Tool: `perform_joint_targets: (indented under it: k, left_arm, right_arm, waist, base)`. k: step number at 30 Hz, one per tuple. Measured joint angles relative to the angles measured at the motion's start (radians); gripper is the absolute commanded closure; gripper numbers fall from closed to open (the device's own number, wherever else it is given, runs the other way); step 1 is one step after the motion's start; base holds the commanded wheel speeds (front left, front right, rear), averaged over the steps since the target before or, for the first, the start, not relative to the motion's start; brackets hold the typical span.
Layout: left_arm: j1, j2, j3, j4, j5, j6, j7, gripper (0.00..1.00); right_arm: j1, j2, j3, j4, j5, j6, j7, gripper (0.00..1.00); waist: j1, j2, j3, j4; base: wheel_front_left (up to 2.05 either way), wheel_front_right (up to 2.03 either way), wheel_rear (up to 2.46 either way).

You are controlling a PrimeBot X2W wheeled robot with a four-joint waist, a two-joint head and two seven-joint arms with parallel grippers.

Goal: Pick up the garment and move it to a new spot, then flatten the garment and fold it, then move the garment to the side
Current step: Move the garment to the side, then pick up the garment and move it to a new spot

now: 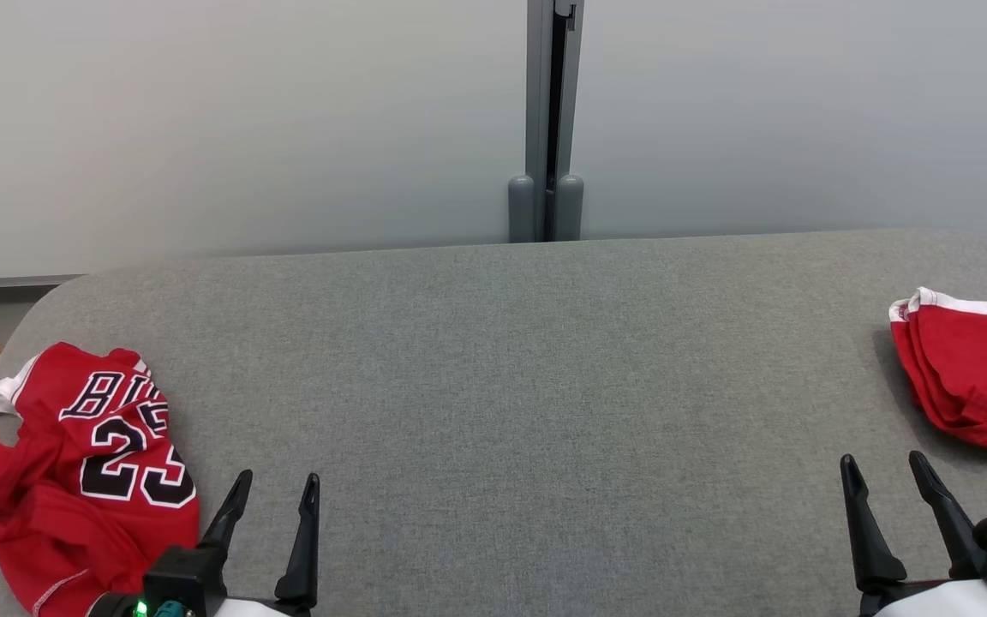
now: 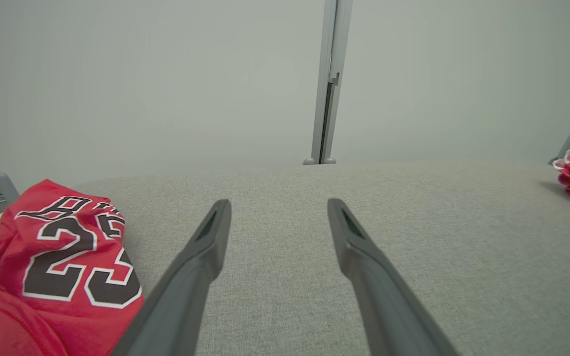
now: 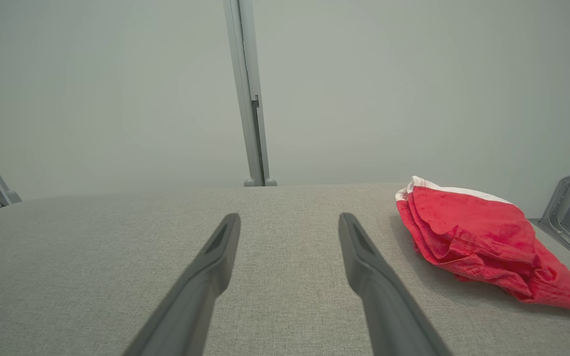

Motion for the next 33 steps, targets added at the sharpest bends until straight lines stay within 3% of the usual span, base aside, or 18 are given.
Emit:
perform_joint_targets:
  k: [18, 27, 33]
  left_arm:
    - [-0.019, 0.014, -0.024, 0.005, -0.004, -0.001, 0.009, 0.00]
    - [-0.085, 0.009, -0.043, 0.020, -0.001, -0.018, 0.008, 0.00]
    - [-0.121, 0.002, -0.038, 0.040, -0.007, -0.022, -0.005, 0.00]
  right_arm:
    - [0.008, 0.002, -0.014, -0.004, 0.002, 0.000, -0.005, 0.00]
    - [0.032, 0.020, -0.018, -0.045, -0.003, -0.001, 0.004, 0.00]
    - [0.032, 0.022, 0.000, -0.078, -0.014, -0.001, 0.022, 0.00]
  waist:
    - [0.0000, 0.0000, -0.004, 0.028]
    - [0.0000, 0.0000, -0.007, 0.145]
    - [0.0000, 0.0000, -0.013, 0.289]
  base:
    - [0.00, 0.00, 0.00]
    - [0.00, 0.00, 0.00]
    - [0.00, 0.00, 0.00]
